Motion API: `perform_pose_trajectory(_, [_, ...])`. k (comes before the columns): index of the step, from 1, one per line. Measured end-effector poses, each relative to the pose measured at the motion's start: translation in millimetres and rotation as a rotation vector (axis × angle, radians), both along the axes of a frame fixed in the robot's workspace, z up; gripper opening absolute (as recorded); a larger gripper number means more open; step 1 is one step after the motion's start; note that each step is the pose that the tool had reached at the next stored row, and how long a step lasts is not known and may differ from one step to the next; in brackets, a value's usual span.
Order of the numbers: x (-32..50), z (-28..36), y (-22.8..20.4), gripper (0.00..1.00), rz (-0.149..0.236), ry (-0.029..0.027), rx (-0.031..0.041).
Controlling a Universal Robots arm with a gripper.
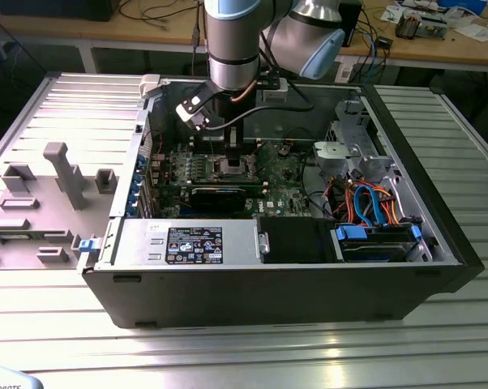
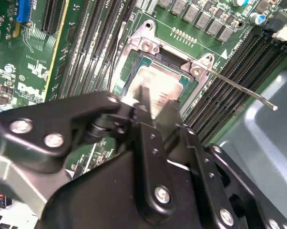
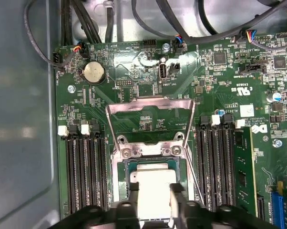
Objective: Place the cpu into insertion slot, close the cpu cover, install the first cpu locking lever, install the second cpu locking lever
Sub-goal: 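Place the cpu into insertion slot, then close the cpu cover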
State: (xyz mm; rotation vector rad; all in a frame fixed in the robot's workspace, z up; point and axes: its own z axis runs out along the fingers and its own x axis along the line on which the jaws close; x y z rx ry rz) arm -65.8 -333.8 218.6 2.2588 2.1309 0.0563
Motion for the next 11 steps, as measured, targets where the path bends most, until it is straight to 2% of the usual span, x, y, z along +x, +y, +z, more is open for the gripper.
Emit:
perform_pose_trajectory(2, [0.0,0.0,0.0,0.18,0.0,0.0,0.0])
perform_pose_trajectory(3, [0.0,0.0,0.0,0.18,0.0,0.0001,-0.0001])
perform_pose_trajectory(4, [0.1,0.0,0.0,0.12,0.0,0.0001,-0.0001])
perform_pose_trajectory(11, [0.2,0.0,0.0,0.11,0.0,0.0001,-0.0001])
